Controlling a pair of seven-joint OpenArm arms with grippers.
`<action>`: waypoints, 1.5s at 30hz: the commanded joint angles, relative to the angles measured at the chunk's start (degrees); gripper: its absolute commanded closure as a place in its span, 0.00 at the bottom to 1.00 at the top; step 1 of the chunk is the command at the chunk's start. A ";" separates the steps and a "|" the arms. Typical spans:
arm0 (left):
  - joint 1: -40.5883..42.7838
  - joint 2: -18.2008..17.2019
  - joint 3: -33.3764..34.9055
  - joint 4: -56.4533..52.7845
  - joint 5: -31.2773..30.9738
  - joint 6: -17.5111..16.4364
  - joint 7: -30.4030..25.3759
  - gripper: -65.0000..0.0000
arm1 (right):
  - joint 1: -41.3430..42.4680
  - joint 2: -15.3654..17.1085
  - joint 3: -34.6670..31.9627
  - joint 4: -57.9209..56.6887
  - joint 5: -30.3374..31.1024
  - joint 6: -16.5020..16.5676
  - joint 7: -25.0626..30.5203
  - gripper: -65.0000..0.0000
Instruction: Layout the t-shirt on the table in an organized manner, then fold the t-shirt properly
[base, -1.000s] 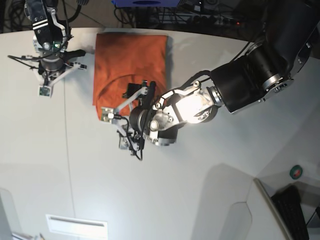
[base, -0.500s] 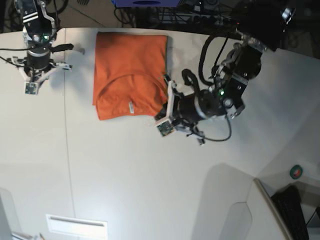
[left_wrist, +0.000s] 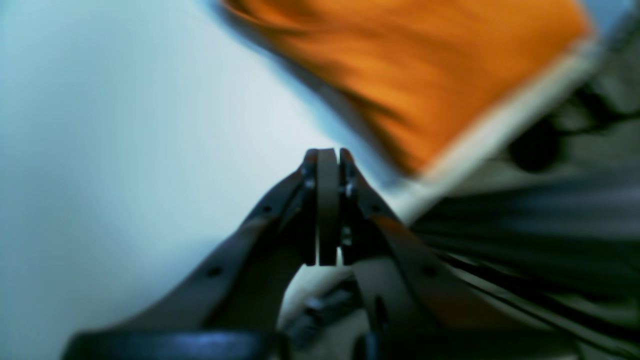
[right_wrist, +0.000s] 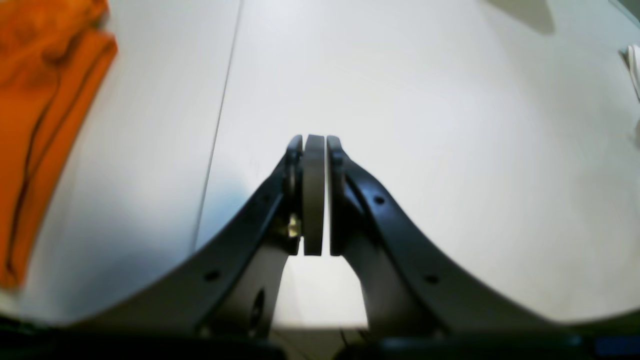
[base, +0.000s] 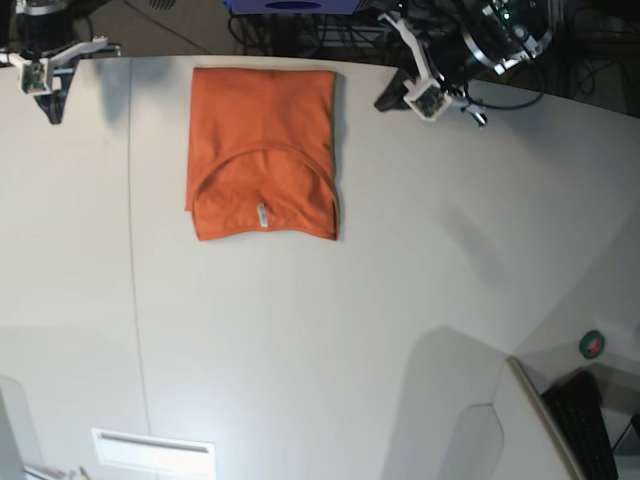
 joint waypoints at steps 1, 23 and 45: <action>2.16 -0.89 -0.83 0.87 -0.49 0.13 -2.54 1.00 | -2.48 0.65 1.88 0.43 -0.16 0.68 1.74 1.00; -9.97 9.40 11.30 -95.30 -0.40 18.06 -54.41 1.00 | 9.04 5.75 -34.87 -50.64 3.01 3.41 -17.33 1.00; -17.10 11.07 13.14 -98.38 -0.40 35.47 -30.23 1.00 | 27.68 -12.80 -29.86 -84.14 3.01 3.32 -3.09 1.00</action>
